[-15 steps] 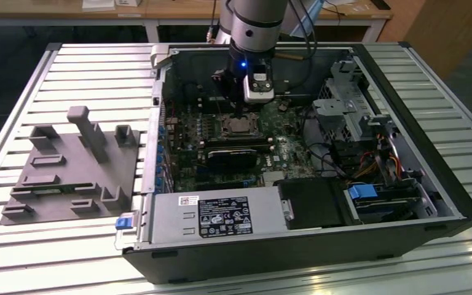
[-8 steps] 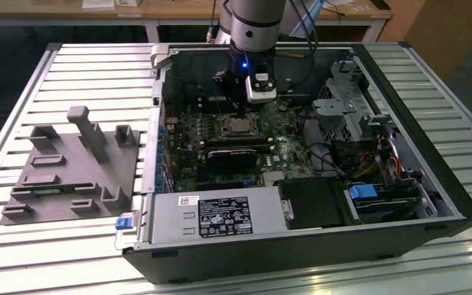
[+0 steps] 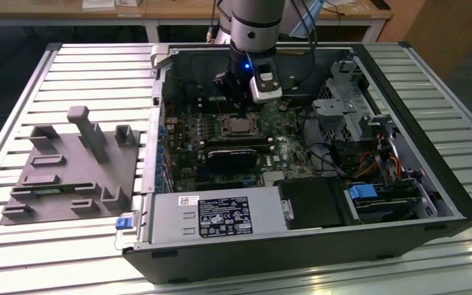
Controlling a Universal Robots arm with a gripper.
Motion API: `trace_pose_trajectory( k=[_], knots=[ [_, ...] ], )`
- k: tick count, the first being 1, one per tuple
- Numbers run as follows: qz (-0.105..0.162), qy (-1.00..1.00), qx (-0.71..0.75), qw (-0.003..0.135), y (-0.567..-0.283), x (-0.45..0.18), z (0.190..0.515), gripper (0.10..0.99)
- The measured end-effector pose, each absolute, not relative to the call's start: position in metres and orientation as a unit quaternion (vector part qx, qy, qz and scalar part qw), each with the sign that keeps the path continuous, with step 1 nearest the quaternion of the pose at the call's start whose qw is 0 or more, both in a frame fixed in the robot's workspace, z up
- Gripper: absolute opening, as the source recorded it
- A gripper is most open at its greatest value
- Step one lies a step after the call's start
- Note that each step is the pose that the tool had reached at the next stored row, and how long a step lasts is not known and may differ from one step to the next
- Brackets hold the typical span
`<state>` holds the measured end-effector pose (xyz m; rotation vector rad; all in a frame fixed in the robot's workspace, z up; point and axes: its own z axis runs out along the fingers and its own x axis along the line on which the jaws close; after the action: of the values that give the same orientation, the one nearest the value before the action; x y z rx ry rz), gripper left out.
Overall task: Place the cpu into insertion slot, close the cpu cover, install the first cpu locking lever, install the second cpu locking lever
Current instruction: 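Close the cpu cover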
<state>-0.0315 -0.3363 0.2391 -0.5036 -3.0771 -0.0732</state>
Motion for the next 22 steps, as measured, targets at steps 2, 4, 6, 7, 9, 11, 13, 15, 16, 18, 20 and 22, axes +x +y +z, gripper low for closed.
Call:
trace_pose_trajectory(
  k=[2, 4, 6, 7, 9, 11, 13, 15, 16, 18, 20, 22],
  knots=[
    [-0.026, -0.989, -0.147, 0.012, -0.3363, -0.0315, 0.2389, 0.102],
    [-0.029, -0.991, -0.133, 0.013, -0.3363, -0.0315, 0.2387, 0.102],
    [-0.032, -0.992, -0.121, 0.014, -0.3363, -0.0315, 0.2386, 0.102],
    [-0.034, -0.993, -0.115, 0.014, -0.3363, -0.0315, 0.2385, 0.102],
    [-0.037, -0.994, -0.102, 0.015, -0.3363, -0.0315, 0.2384, 0.102],
    [-0.039, -0.995, -0.09, 0.015, -0.3362, -0.0315, 0.2383, 0.102],
    [-0.039, -0.996, -0.083, 0.014, -0.3363, -0.0316, 0.2383, 0.102],
    [-0.04, -0.996, -0.081, 0.007, -0.3364, -0.0322, 0.2382, 0.102],
    [-0.04, -0.996, -0.079, 0.004, -0.3364, -0.0323, 0.238, 0.102],
    [-0.04, -0.996, -0.073, 0.001, -0.3364, -0.0322, 0.2377, 0.102],
    [-0.04, -0.997, -0.067, 0.001, -0.3365, -0.0323, 0.2375, 0.102],
    [-0.04, -0.998, -0.054, 0.001, -0.3365, -0.0323, 0.2373, 0.102]
  ],
)
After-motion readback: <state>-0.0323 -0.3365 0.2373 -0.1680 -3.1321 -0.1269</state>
